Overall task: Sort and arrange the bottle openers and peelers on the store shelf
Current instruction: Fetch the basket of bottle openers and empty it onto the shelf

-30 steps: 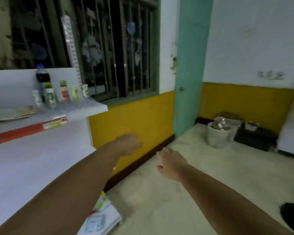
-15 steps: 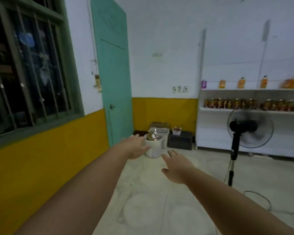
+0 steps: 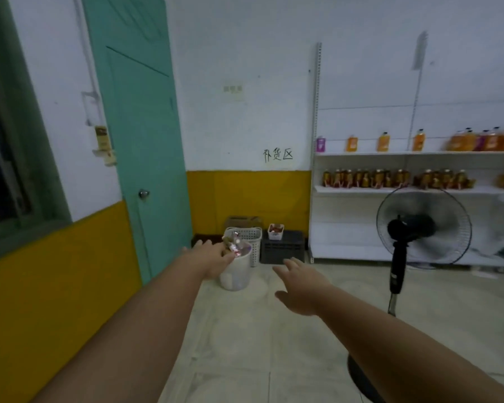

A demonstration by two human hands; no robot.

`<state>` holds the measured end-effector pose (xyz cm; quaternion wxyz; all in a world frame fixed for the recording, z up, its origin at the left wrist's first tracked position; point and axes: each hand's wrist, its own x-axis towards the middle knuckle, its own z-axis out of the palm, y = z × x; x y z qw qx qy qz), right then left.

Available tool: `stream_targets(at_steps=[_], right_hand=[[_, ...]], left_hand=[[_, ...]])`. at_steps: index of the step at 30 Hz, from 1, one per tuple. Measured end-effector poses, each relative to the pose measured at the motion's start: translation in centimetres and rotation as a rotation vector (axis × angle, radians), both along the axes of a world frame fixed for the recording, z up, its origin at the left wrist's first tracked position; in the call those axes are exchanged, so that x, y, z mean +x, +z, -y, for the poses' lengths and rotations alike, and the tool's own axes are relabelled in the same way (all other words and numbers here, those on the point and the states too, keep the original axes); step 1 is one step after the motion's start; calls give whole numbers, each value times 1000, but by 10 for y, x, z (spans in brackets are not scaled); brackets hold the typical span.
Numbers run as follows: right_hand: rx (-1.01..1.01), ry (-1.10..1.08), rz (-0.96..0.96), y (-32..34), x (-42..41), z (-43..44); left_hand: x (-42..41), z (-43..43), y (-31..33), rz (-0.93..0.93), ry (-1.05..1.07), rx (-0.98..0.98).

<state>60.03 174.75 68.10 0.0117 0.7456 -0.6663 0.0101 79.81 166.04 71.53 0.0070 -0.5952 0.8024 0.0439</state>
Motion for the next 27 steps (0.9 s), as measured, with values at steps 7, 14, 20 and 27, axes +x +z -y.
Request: stream_targets(at_steps=[7,14,20,27], right_hand=[[-17,12,29,-9,-37,143],[-97,36,93,19,-75,302],[-54,66,57,3,-90,423],[1,-36,47,-7,-114,567]], left_hand=[[-61,117,3,-63,-66,-1],[-88,259,14,-18,-16,-21],[-103,384,23,-64,-32,-56],[-131,550,17,-36,-169,-17]])
